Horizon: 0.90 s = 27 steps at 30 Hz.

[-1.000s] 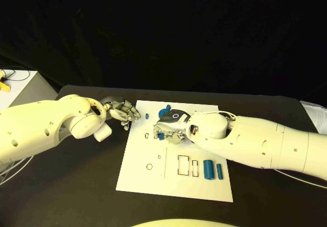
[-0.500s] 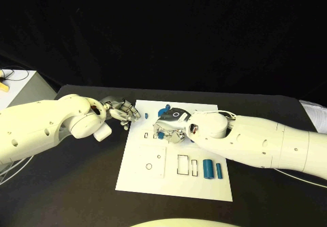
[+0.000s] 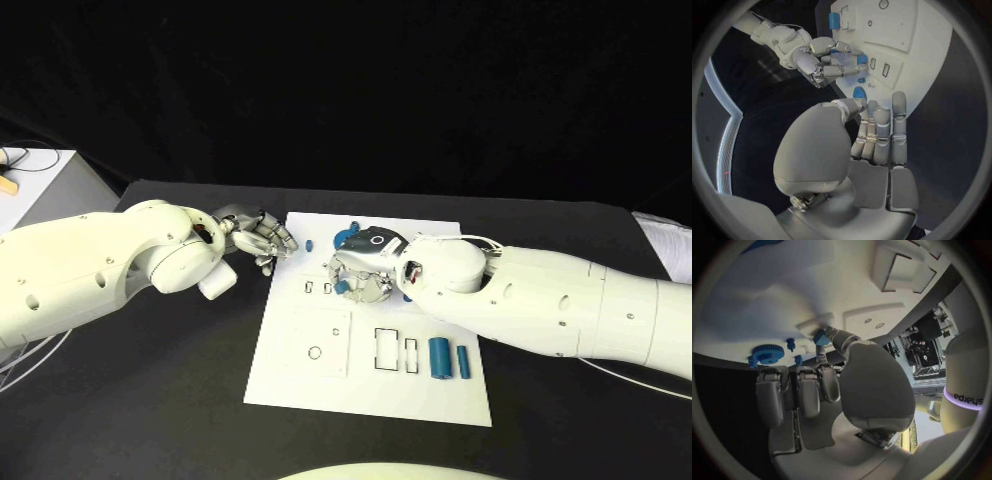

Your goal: Assemble the parts on the task board

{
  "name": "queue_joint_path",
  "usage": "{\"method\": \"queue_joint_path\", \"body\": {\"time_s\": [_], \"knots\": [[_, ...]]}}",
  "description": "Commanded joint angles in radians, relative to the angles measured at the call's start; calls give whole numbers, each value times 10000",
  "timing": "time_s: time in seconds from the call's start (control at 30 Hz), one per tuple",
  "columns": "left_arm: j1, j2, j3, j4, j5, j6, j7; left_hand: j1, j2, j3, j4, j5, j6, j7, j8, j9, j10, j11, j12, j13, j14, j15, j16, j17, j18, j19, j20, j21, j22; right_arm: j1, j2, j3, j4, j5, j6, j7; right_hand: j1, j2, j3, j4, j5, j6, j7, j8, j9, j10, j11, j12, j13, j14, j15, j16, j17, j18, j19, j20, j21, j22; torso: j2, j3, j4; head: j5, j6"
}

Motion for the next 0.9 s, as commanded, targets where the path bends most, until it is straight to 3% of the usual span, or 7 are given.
{"method": "queue_joint_path", "body": {"time_s": [0.03,0.27,0.4,0.9], "knots": [[5,26,8,6,51,133,8,-77,29,-5,-45,-35,62,23,-38,-16,20,-6,-4,-17,63,-22,27,-9,163,-50,-21,47,16,-23,-25,-13,21,202,-41,-168,-104,-42,-138,32,-49,-197,49,-114,-46,-57,77,-13,1372,988,77,13,2441,-72,911,93,12,2506,0,1,-4,-10,6],[5,34,7,-3,51,149,-6,-71,29,10,-70,-34,67,22,-40,-30,18,-8,-6,-31,65,-25,30,-10,164,-50,-24,57,20,-28,-78,-14,23,284,-101,-209,9,-97,-478,179,-84,-744,233,-515,-151,-237,243,-182,1229,969,217,-23,2386,-62,892,202,-37,2489,-4,5,-3,-21,-4],[5,36,7,-8,51,158,-14,-71,29,10,-70,-34,67,22,-40,-30,18,-8,-6,-31,65,-25,30,-10,164,-50,-24,57,20,-41,-128,-14,41,309,-104,-225,43,-98,-558,215,-89,-836,276,-592,-169,-268,283,-206,1207,965,251,-30,2376,-61,890,232,-43,2487,1,9,-3,-22,-11],[3,30,7,-15,51,168,-11,-69,30,26,-94,-34,69,21,-43,-46,15,-9,-8,-47,64,-27,31,-16,163,-50,-27,67,23,-157,-331,-14,162,393,-85,-298,104,-49,-674,297,-31,-625,293,-511,-118,-236,309,-166,1232,972,284,-16,2399,-71,911,276,2,2507,5,10,-12,-47,-34]]}}
